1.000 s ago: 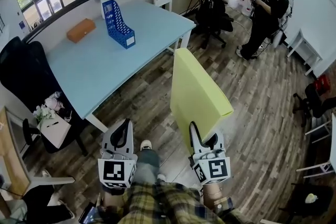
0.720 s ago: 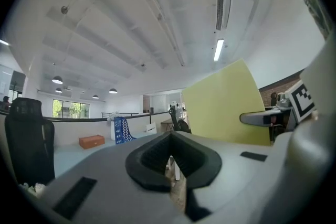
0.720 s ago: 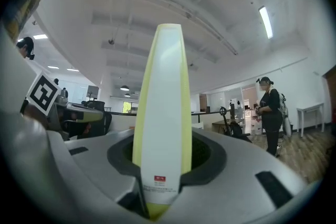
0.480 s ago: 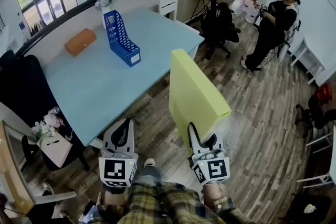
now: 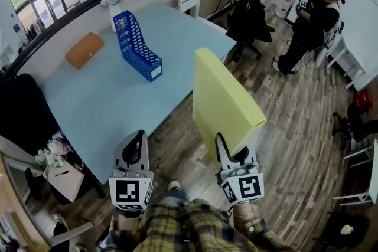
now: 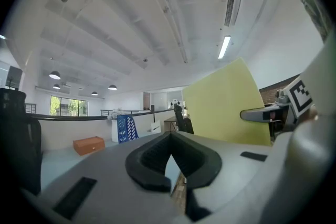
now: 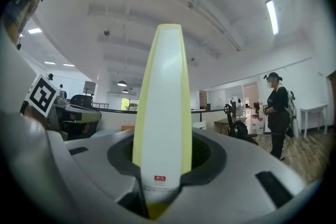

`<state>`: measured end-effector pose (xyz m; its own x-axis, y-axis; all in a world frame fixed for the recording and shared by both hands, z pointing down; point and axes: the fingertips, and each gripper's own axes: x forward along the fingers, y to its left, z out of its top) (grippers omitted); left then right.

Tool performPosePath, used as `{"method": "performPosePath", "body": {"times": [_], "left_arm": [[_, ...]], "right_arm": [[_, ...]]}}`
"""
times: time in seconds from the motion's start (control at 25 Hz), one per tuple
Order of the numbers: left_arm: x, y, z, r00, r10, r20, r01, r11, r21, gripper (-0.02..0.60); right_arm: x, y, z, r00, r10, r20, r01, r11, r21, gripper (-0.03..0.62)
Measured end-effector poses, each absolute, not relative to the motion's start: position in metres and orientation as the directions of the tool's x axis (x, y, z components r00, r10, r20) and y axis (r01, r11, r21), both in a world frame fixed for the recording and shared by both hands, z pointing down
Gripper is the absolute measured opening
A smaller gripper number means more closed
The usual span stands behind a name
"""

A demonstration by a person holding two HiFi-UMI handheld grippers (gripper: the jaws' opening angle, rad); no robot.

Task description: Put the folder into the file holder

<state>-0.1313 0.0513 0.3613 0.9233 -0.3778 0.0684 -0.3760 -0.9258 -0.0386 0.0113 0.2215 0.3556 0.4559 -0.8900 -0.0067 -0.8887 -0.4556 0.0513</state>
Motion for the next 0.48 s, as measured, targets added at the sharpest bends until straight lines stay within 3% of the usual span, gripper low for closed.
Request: {"method": "performPosePath", "body": {"times": [0.48], "left_arm": [[-0.135,0.000,0.378,0.906,-0.413,0.098,-0.415,-0.910,-0.002,-0.009]], "right_arm": [[0.027,0.174,0.352,0.448,-0.894,0.017,-0.892,-0.446,0.076,0.153]]}}
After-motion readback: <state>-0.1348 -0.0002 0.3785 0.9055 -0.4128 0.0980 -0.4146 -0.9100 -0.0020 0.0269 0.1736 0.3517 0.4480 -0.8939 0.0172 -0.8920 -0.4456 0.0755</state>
